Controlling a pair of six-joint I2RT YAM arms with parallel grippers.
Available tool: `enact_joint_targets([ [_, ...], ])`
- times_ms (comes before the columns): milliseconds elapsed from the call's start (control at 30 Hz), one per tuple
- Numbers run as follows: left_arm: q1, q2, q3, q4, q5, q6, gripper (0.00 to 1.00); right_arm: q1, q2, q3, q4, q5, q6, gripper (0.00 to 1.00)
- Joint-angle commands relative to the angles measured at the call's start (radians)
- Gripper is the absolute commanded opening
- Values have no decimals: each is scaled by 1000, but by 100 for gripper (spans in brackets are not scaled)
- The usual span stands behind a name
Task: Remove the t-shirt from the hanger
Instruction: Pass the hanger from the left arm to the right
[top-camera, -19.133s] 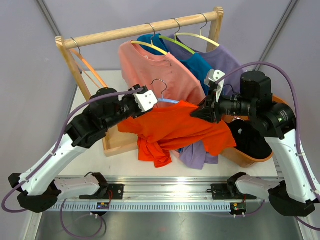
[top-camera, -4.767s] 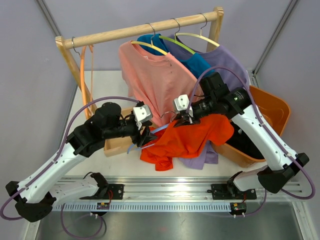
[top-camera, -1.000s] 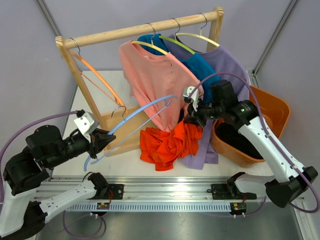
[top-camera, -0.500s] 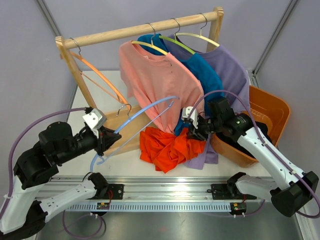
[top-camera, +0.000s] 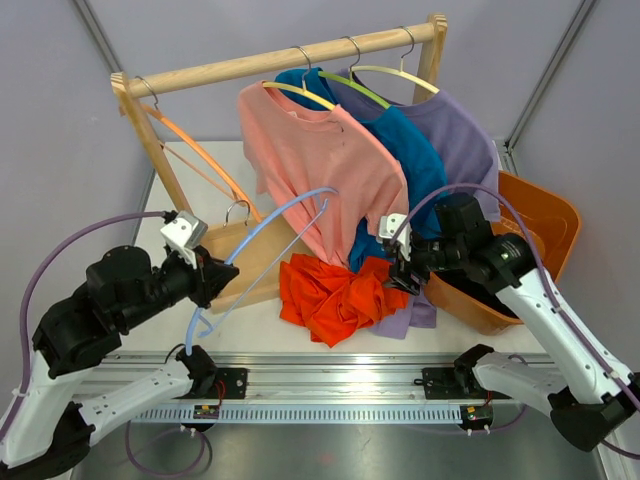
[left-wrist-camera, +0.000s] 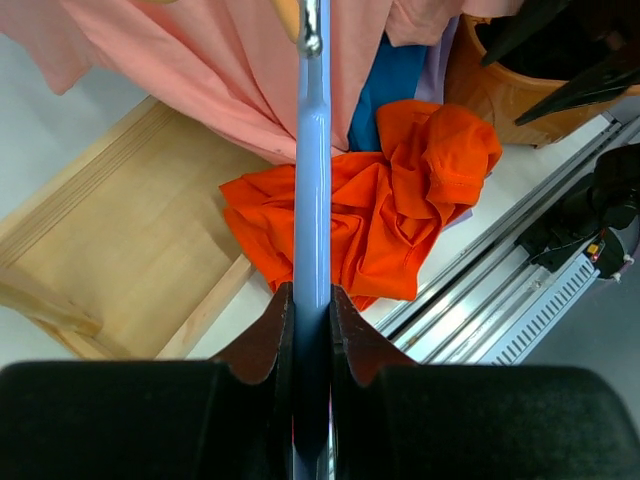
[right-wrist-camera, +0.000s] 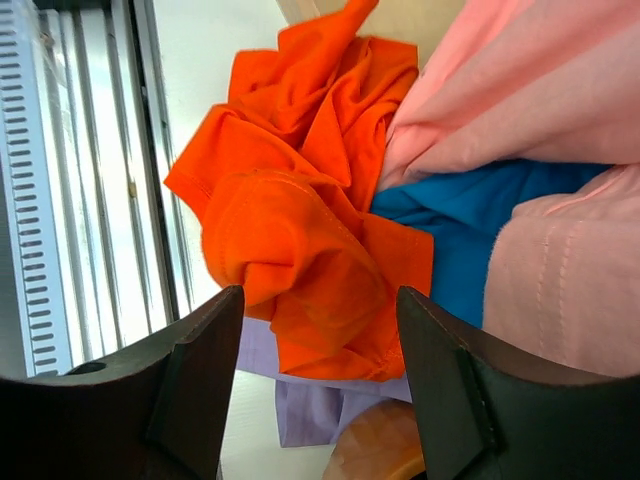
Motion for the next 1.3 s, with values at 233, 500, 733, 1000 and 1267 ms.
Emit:
enact_joint_targets([
  [233, 4, 122, 284, -52, -151, -109, 0, 6, -75, 154, -36, -153, 91, 73],
  [500, 4, 154, 304, -87, 161, -78, 0, 6, -58, 218, -25, -239, 97, 74],
  [733, 4, 31, 232, -193, 335, -46, 0, 6, -27, 272, -26, -331, 62, 75],
  [1000, 4, 11, 171, -125, 376, -1, 0, 33, 132, 387, 28, -587, 124, 81],
  [1267, 4, 96, 183, -27, 449, 115, 0, 173, 253, 473, 89, -570, 259, 84],
])
